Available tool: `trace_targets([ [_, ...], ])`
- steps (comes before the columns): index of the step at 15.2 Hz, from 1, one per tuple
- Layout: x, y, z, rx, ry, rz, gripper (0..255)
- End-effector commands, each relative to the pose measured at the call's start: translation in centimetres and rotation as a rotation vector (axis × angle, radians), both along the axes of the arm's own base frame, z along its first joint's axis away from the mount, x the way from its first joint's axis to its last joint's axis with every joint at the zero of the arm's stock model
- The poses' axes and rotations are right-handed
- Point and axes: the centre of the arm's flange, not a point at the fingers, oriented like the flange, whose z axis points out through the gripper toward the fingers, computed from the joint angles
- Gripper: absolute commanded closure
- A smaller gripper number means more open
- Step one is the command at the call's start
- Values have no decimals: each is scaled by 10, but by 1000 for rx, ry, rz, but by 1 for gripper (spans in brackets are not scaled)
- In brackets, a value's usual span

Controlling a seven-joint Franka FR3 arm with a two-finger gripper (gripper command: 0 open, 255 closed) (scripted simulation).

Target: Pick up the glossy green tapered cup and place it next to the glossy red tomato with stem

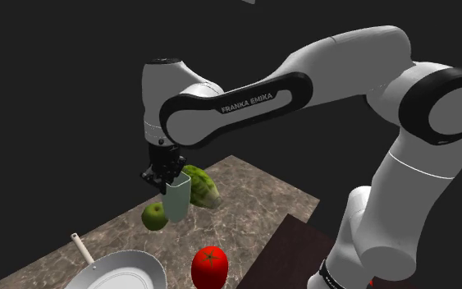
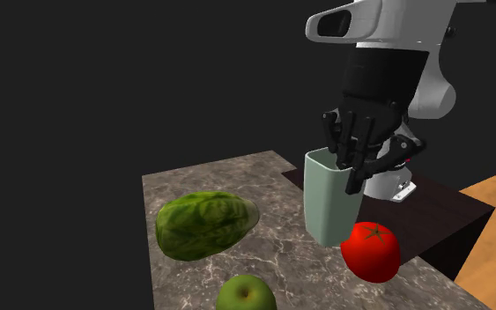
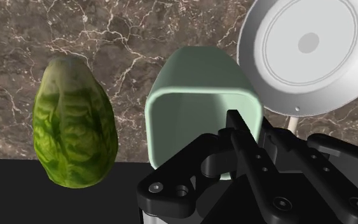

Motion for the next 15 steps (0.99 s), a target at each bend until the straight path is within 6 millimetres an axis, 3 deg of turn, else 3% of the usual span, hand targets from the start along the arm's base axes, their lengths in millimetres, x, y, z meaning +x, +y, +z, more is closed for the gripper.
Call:
trace_targets([
  [1,-1,0,-10,0,-1,0,255],
  [15,-1,0,-83,0,-1,0,255],
])
